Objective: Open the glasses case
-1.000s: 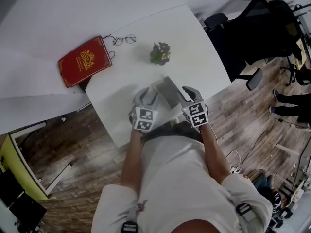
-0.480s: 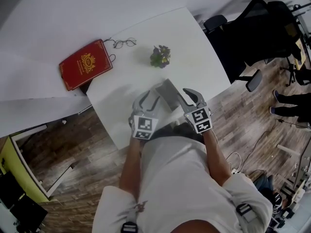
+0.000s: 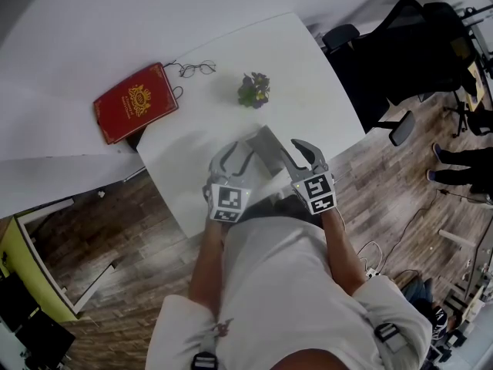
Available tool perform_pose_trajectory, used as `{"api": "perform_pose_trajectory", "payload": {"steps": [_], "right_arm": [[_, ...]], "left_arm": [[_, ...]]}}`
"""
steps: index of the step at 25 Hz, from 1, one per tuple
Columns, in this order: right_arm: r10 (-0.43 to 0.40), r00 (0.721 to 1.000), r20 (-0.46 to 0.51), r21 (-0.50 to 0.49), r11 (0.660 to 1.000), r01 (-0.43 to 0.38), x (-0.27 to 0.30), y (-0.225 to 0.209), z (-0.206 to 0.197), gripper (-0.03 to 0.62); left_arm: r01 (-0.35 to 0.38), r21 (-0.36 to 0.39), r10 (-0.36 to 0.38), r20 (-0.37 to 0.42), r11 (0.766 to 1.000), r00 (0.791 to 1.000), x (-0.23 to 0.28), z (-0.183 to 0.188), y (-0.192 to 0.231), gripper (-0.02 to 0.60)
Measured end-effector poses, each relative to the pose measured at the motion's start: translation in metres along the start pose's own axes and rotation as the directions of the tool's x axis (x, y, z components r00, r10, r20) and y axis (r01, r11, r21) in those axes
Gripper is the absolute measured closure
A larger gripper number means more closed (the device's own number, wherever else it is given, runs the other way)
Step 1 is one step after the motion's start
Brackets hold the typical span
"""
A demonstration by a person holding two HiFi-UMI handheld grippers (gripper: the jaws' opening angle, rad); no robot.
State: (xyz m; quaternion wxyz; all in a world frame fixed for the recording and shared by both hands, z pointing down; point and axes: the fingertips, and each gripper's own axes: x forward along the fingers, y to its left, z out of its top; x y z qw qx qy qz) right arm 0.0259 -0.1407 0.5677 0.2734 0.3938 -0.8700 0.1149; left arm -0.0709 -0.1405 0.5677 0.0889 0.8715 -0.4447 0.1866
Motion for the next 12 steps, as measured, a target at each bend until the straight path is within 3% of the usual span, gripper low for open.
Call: {"api": "perform_pose_trajectory", "payload": {"steps": [12], "right_arm": [[-0.029,0.997,0.070,-0.003,1.000,0.029,-0.009,-0.004,0.024,0.441]], "left_arm": [[-0.002,0.019,0.001,0.045,1.000,0.999,-0.003,0.026,-0.003,0.393]]}}
